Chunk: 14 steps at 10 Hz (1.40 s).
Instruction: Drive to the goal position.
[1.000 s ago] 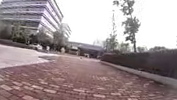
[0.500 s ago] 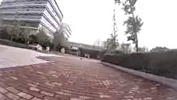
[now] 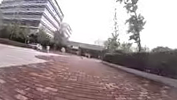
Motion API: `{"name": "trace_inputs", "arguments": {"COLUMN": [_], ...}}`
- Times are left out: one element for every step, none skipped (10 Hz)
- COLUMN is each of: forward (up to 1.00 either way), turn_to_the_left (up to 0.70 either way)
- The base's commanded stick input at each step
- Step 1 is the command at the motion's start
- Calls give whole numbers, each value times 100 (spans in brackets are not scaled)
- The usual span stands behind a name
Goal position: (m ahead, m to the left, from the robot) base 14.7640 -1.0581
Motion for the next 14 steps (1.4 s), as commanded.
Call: {"name": "trace_inputs", "arguments": {"forward": [70,70,70,70,70,70,70,70,70,70,70,70,70,70], "turn_to_the_left": [0,0,0,0,0,0,0,0,0,0,0,0,0,0]}}
